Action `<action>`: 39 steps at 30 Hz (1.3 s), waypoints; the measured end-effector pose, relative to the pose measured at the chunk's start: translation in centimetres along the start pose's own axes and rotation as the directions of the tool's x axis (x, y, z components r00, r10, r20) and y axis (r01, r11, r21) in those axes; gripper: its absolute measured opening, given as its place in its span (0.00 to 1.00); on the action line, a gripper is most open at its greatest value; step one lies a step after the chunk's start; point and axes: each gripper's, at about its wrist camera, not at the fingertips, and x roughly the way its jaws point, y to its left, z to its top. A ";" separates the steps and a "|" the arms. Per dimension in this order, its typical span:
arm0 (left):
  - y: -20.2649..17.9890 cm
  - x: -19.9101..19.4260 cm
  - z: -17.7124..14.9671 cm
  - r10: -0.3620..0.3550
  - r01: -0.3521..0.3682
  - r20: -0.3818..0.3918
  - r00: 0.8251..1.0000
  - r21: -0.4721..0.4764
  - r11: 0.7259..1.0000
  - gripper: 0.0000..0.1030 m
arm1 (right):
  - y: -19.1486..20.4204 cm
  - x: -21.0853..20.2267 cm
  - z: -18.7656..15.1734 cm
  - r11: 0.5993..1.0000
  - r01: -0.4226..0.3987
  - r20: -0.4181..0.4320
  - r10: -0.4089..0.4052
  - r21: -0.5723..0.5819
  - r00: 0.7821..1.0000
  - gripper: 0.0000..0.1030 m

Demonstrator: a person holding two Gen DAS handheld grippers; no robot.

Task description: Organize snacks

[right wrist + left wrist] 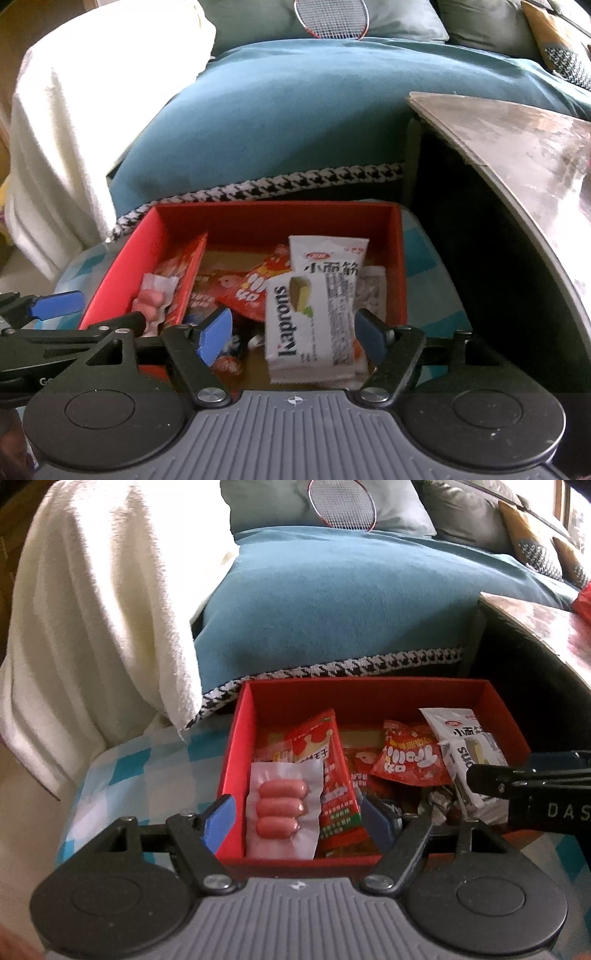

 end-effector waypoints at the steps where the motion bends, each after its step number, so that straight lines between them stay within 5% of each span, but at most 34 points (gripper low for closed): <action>1: 0.1 -0.3 -0.2 -0.003 0.003 0.000 1.000 -0.004 1.000 0.67 | 0.1 -0.2 -0.2 1.000 -0.003 0.000 0.003 0.002 1.000 0.78; 17: 1.7 -8.5 -6.5 0.032 -0.030 0.078 0.996 -0.027 0.999 0.75 | 2.6 -6.2 -6.5 1.000 -0.019 -0.004 0.019 0.012 1.000 0.83; 32: 2.3 -11.7 -10.0 -0.044 0.048 0.076 0.996 -0.060 0.997 0.78 | 3.5 -10.1 -10.6 0.999 -0.023 0.021 0.022 0.042 1.000 0.84; 39: 2.8 -12.6 -10.4 -0.021 0.031 0.113 0.993 -0.082 0.996 0.79 | 4.0 -11.2 -11.2 0.998 -0.034 0.038 0.032 0.043 0.999 0.84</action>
